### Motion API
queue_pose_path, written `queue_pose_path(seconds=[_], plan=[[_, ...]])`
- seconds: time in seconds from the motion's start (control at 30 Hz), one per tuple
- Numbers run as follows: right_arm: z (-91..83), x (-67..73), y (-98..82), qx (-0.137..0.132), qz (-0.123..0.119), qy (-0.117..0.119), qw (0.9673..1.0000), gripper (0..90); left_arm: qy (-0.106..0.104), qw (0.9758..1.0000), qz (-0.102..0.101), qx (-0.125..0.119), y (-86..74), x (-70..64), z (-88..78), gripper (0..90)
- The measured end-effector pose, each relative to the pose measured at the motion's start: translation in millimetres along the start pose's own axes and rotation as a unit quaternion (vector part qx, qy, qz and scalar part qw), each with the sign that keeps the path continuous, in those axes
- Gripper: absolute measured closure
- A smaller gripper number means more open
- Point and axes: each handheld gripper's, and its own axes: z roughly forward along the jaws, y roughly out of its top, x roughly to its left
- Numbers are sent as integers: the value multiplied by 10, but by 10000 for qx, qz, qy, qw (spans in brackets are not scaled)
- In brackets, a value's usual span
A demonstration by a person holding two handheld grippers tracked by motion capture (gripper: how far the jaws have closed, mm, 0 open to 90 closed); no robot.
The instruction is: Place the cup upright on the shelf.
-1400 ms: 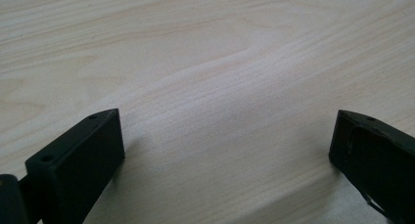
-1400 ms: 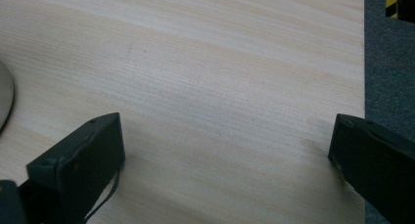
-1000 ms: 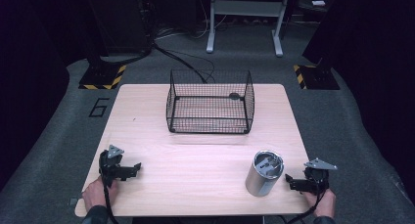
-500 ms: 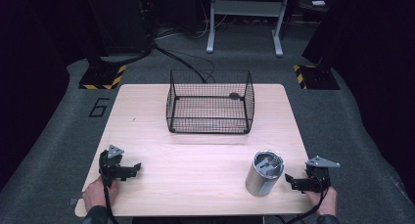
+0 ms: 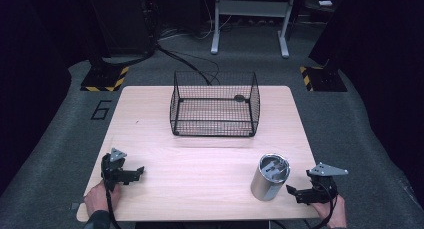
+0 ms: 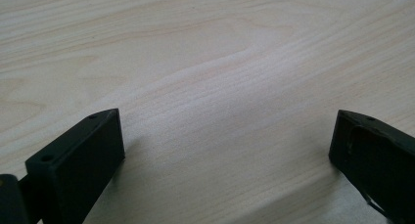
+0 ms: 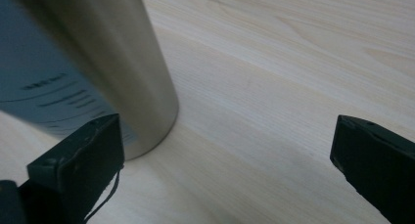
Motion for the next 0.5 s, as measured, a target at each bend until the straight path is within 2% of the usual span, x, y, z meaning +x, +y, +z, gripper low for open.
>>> queue_pose_path(seconds=[0.23,0.5], plan=[[-97,192,59,-129,-195,227,9995,0,0,10000,-1,1,0,0,0,0],[-99,380,131,-367,-281,501,9977,0,-1,10000,-2,1,0,0,0,0]])
